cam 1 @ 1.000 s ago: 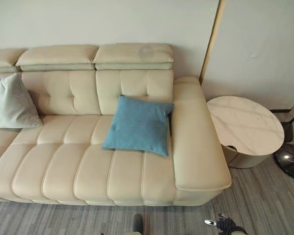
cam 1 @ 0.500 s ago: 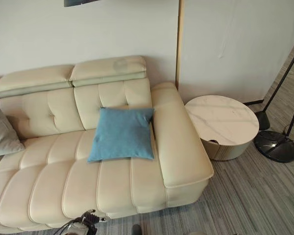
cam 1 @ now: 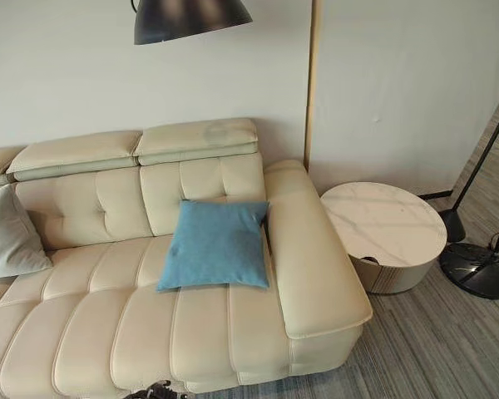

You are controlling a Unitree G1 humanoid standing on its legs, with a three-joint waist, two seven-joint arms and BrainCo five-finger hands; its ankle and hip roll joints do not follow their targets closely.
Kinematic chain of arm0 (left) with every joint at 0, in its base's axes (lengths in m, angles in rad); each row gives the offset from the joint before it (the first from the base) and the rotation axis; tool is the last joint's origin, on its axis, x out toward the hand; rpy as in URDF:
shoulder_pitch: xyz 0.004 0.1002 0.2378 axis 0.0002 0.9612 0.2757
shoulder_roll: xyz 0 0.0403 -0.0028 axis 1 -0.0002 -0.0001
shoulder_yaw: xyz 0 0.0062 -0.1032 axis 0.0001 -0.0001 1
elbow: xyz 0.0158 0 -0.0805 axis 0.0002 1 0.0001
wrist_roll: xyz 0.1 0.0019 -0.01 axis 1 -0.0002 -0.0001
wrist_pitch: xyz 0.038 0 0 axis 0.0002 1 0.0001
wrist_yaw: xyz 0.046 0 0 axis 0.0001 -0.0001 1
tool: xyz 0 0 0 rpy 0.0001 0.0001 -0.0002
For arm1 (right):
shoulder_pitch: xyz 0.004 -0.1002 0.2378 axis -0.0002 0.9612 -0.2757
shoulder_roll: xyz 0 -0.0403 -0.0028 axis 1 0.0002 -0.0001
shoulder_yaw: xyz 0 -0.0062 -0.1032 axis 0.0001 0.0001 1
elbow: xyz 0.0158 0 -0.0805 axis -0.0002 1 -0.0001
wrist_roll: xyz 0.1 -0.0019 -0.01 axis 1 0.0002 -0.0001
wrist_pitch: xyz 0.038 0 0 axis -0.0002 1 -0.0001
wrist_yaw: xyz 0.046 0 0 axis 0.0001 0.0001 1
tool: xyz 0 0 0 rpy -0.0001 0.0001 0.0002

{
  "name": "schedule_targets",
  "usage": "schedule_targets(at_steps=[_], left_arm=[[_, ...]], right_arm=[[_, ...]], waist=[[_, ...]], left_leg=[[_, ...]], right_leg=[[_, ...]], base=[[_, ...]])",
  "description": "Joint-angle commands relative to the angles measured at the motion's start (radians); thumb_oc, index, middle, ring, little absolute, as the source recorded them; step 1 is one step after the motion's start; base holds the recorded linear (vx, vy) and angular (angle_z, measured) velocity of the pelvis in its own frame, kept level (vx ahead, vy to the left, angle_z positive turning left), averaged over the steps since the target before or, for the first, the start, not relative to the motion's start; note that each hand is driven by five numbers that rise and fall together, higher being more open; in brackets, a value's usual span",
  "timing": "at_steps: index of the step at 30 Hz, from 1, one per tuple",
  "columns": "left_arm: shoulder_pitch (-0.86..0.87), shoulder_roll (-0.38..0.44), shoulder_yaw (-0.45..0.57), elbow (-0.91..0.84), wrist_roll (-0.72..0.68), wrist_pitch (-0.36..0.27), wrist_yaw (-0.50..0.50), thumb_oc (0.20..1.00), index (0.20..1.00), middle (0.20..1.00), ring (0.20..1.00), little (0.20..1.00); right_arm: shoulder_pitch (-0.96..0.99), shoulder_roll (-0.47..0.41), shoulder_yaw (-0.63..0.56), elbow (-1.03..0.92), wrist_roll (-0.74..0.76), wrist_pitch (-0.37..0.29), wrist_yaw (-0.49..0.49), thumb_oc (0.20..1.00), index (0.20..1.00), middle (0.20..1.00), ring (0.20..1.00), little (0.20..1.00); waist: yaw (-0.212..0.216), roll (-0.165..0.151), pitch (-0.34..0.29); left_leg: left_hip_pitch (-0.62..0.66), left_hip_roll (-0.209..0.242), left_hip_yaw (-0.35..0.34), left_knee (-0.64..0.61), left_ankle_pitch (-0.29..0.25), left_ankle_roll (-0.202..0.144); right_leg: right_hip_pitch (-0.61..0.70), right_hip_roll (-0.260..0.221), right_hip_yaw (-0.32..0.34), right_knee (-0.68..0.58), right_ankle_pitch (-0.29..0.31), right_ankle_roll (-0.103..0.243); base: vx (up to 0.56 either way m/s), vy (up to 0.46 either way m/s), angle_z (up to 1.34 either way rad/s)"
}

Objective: Pick up all the scattered cushions and arrange them neatly on the sofa.

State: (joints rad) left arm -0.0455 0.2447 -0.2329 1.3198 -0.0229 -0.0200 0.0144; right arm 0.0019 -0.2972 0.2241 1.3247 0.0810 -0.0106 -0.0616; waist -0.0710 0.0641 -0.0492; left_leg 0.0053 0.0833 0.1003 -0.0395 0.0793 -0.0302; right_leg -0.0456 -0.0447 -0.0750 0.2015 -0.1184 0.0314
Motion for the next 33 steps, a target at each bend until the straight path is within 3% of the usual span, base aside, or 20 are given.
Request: schedule_targets(at_steps=[1, 16, 33], left_arm=[[-0.058, 0.019, 0.059, 0.037, -0.02, -0.008, 0.031, 1.0, 1.0, 1.0, 1.0, 1.0], [0.013, 0.005, 0.176, 0.099, -0.144, 0.0, 0.031, 1.0, 1.0, 1.0, 1.0, 1.0], [0.019, 0.038, 0.171, 0.113, -0.083, 0.003, 0.044, 1.0, 1.0, 1.0, 1.0, 1.0]], right_arm=[[-0.054, 0.029, 0.002, 0.011, 0.027, -0.002, -0.01, 1.0, 1.0, 1.0, 1.0, 1.0], [-0.056, 0.053, 0.002, 0.026, 0.035, -0.002, -0.016, 1.0, 1.0, 1.0, 1.0, 1.0], [-0.053, 0.012, -0.011, 0.049, 0.003, 0.0, -0.03, 1.0, 1.0, 1.0, 1.0, 1.0]], waist=[[0.01, -0.053, 0.036], [0.051, -0.084, 0.034], [0.058, -0.091, 0.039]], left_leg=[[0.041, -0.033, -0.008, -0.032, -0.075, -0.024], [0.037, -0.044, -0.031, -0.031, -0.077, -0.016], [0.033, -0.044, -0.035, -0.033, -0.076, -0.014]], right_leg=[[0.096, -0.018, -0.006, -0.221, 0.065, 0.063], [0.108, -0.031, -0.026, -0.234, 0.076, 0.072], [0.103, -0.037, -0.03, -0.243, 0.09, 0.078]], base=[[-0.04, 0.032, 0.16], [-0.01, 0.007, 0.05], [-0.01, 0.001, 0.01]])
